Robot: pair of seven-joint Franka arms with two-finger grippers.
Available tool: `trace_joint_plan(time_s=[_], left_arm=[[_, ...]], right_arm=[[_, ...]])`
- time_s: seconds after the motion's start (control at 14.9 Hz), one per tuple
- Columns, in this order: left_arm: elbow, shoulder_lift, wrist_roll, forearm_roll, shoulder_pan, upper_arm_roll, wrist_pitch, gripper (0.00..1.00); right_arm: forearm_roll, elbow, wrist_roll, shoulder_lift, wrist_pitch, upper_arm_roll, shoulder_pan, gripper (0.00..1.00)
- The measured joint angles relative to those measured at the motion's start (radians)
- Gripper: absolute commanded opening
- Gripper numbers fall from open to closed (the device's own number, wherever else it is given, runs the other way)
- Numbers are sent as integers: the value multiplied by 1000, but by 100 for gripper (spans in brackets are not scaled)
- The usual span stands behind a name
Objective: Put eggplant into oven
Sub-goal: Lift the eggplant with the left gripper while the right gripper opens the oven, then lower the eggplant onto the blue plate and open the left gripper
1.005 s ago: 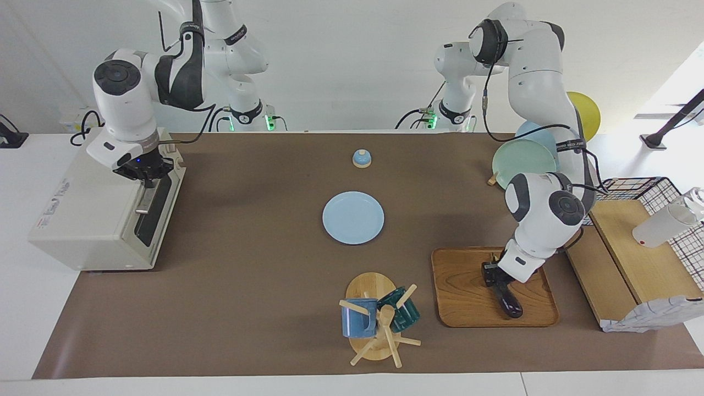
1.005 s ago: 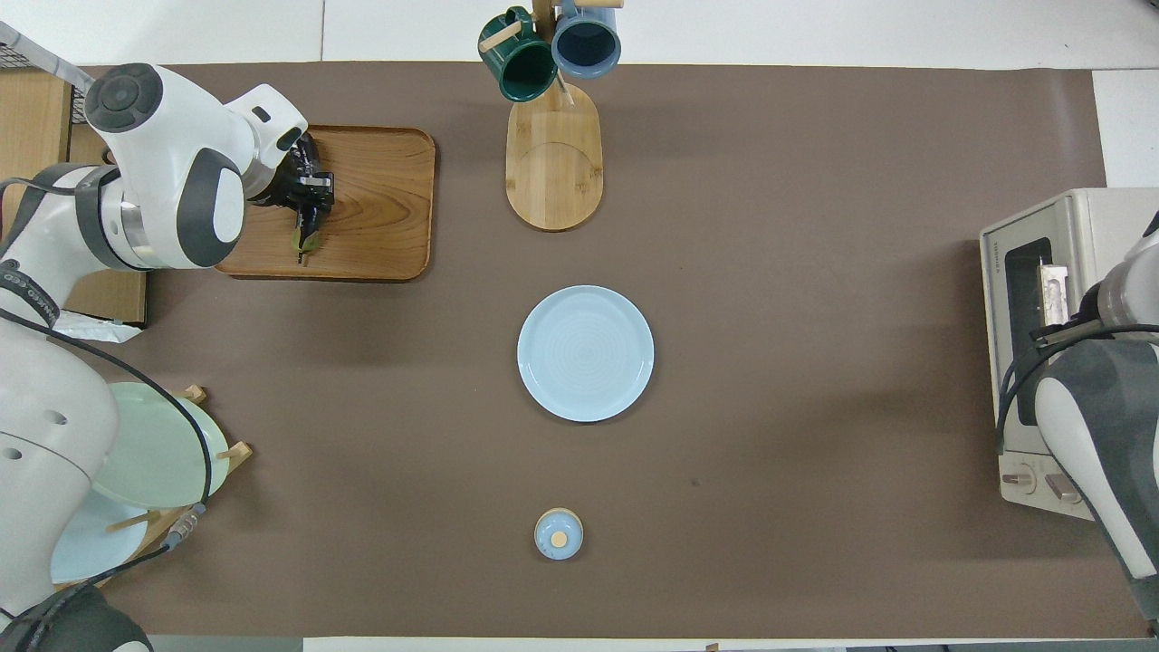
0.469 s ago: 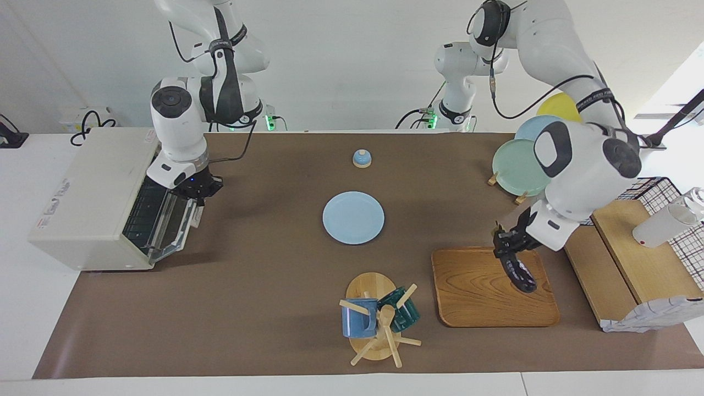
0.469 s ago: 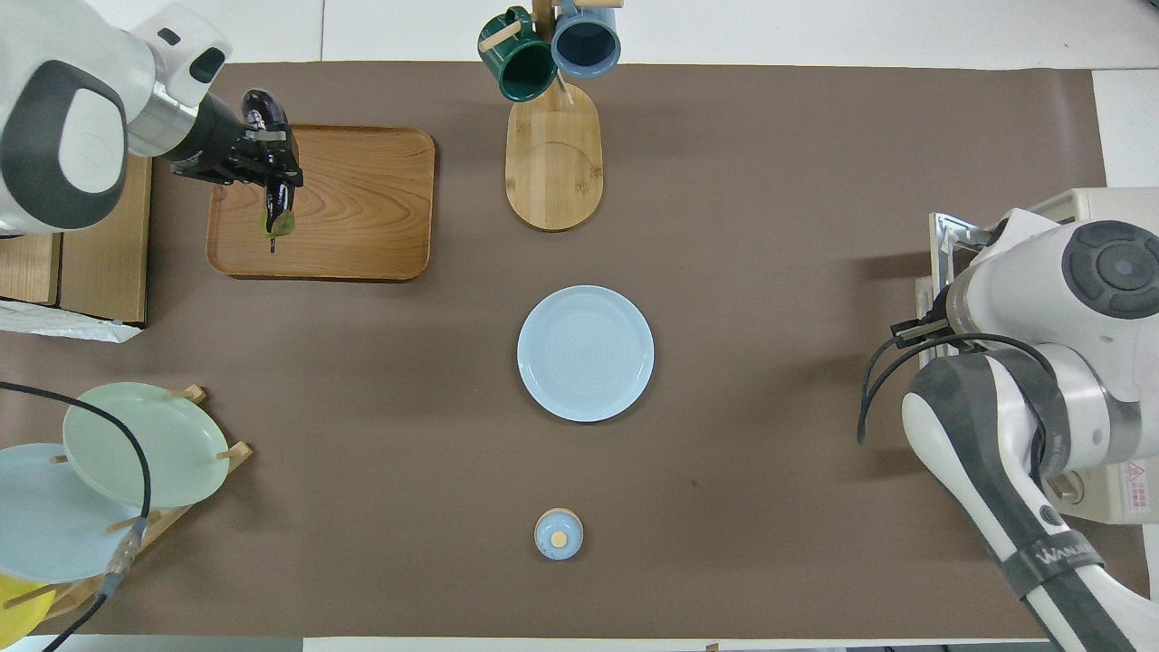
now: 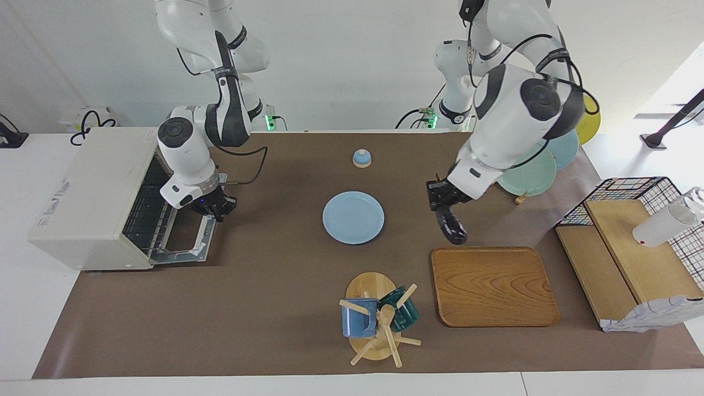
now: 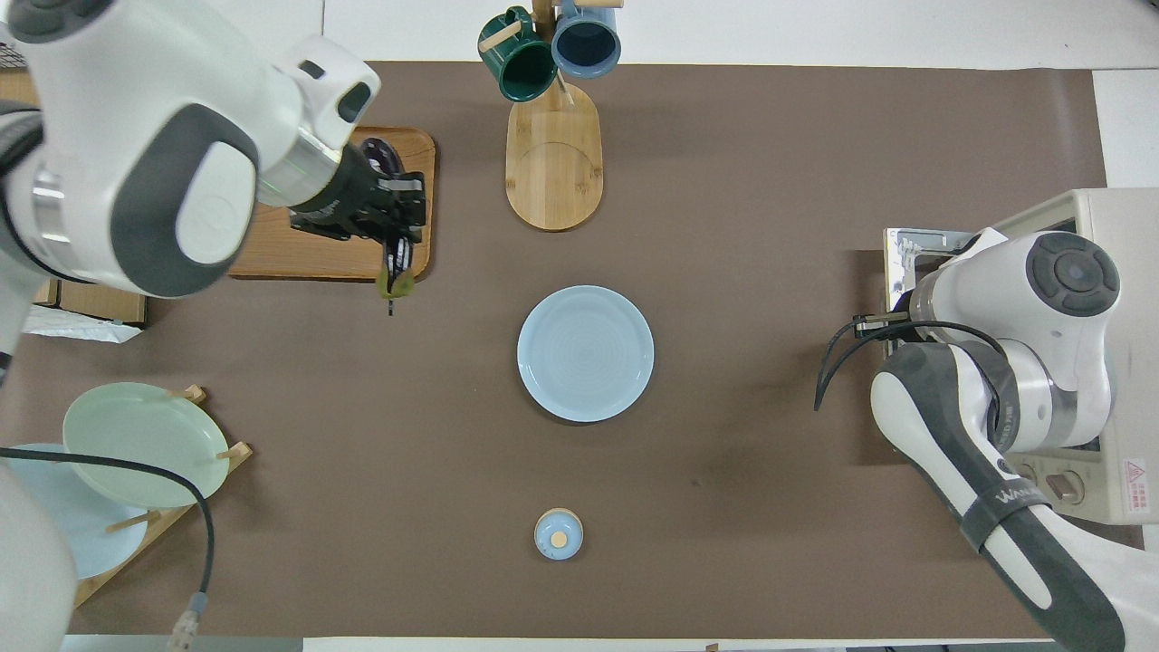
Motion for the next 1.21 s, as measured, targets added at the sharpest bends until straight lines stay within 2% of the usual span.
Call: trace_joint_plan(time_s=[0.27,0.4,0.6,0.8,0.87,0.94,1.01,1.07,1.14,1.21], left_arm=[[-268,-22,-75,-1,-171,-4,331,0],[-349,5,-105,-1,-243,-3,447,0],[-370,67,-112,-1,-282,-1,533,0],[-370,78,-112,-1,-282,5,540,0],[-370,78,-112,-1,-283,5,540,0],[-372,78,-112,-1,-285,5,540,0],[-375,78,-112,-1,-288,5,540,0],[-378,78,-112,-1,-289,5,541,11],[-380,78,-111,-1,-290,5,543,99],[-381,78,-109,-1,-290,5,543,100]], right_arm=[[10,-4,21,54,35,0,0,0],[16,-4,24,53,31,0,0,0],[92,-3,25,52,7,-1,7,0],[125,40,29,44,-55,1,31,0],[126,62,31,40,-74,3,36,7],[126,82,31,36,-88,5,39,36],[126,102,31,32,-108,10,42,53],[126,124,31,29,-139,13,45,68],[126,154,31,28,-179,14,50,70],[126,187,31,28,-218,15,57,75]])
